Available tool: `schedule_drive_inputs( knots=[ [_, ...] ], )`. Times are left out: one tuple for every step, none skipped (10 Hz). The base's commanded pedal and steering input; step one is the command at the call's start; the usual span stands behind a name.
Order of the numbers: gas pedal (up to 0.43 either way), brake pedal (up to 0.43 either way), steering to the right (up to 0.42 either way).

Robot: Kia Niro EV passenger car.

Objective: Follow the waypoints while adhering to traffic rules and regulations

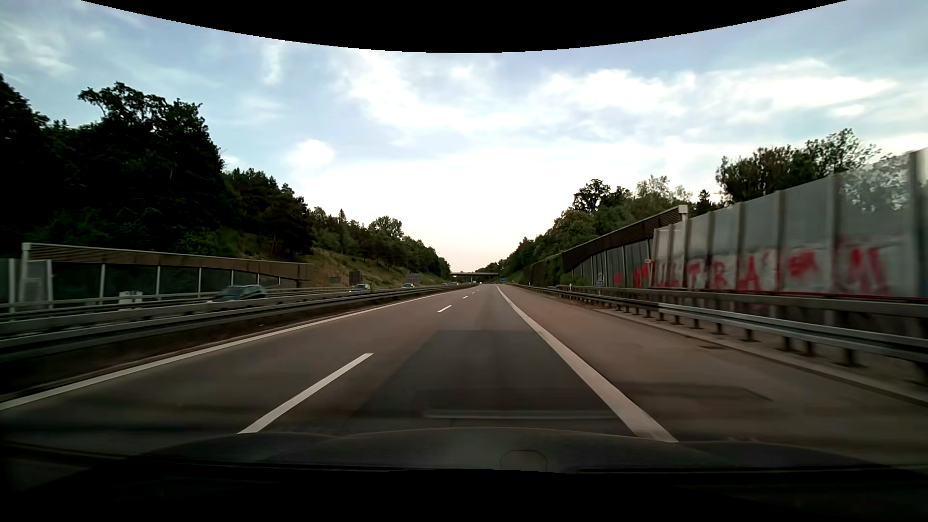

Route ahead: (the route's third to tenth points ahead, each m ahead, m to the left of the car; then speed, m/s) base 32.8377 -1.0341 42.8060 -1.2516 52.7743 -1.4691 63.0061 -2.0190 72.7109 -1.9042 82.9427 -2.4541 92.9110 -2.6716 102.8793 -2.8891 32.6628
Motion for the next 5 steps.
schedule_drive_inputs(
  knots=[
    [0.299, 0.006, 0.002],
    [0.311, 0.006, 0.001],
    [0.311, 0.006, 0.001],
    [0.311, 0.006, 0.001],
    [0.311, 0.006, 0.001]
  ],
)
